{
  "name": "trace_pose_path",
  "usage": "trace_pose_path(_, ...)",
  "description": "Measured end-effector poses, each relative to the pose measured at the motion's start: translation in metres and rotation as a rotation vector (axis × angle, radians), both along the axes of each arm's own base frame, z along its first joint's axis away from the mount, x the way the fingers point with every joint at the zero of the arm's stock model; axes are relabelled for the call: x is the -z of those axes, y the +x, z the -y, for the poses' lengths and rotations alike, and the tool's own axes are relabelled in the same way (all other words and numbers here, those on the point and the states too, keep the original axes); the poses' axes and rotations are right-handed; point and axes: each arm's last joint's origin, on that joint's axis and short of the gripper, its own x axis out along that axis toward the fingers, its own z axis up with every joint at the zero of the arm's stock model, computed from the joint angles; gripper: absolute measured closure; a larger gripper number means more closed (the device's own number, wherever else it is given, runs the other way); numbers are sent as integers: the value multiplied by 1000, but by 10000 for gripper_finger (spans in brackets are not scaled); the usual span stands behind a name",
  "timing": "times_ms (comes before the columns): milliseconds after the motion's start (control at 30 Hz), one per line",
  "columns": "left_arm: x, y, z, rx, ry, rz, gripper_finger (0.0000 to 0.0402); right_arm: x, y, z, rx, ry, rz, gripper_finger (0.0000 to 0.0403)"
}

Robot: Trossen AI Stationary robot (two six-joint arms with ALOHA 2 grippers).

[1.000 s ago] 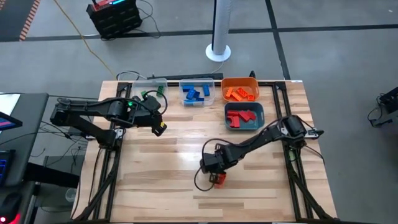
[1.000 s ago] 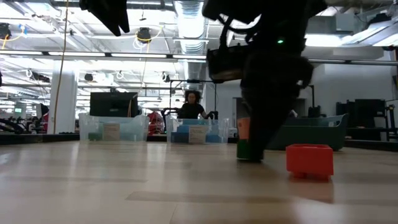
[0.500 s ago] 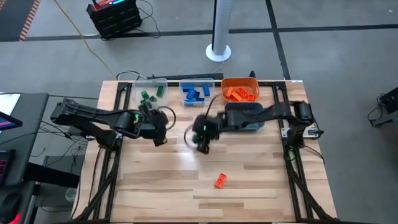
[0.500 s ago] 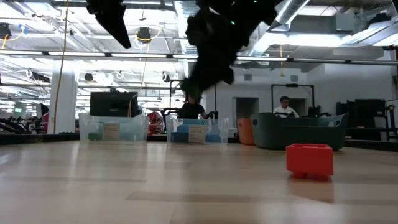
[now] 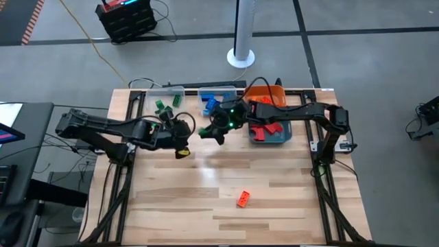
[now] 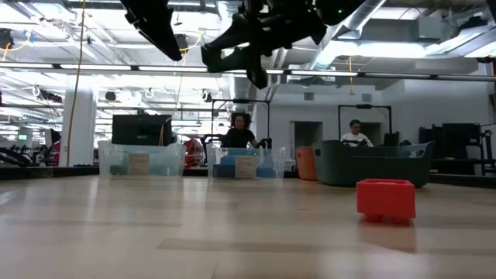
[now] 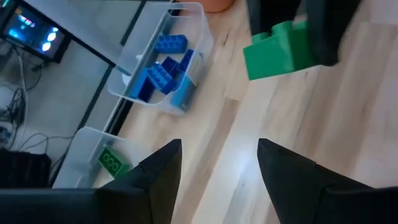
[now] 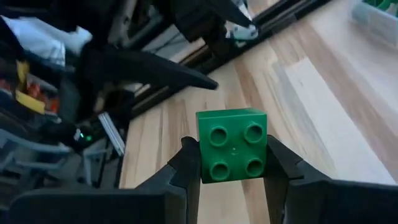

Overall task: Sort blocks
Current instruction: Put the green game piece into the left transparent bin

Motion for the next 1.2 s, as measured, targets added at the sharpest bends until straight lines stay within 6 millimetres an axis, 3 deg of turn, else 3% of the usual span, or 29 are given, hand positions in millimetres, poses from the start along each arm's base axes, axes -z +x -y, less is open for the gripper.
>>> trace_pose_path(200, -4, 6, -7, 46, 55, 4, 156, -6, 2, 2, 21, 48, 56, 284)
trace_pose_path(433, -9, 13, -6, 250, 170, -66, 110, -9, 0, 9, -71, 126, 73, 284)
trace_pose_path(733, -21, 27, 0, 510, 212, 47, 126, -10, -5, 15, -252, 218, 78, 284)
trace_pose_path(1200, -34, 36, 8, 643, -63, 324, 162, -13, -11, 2, -637, 310, 124, 284)
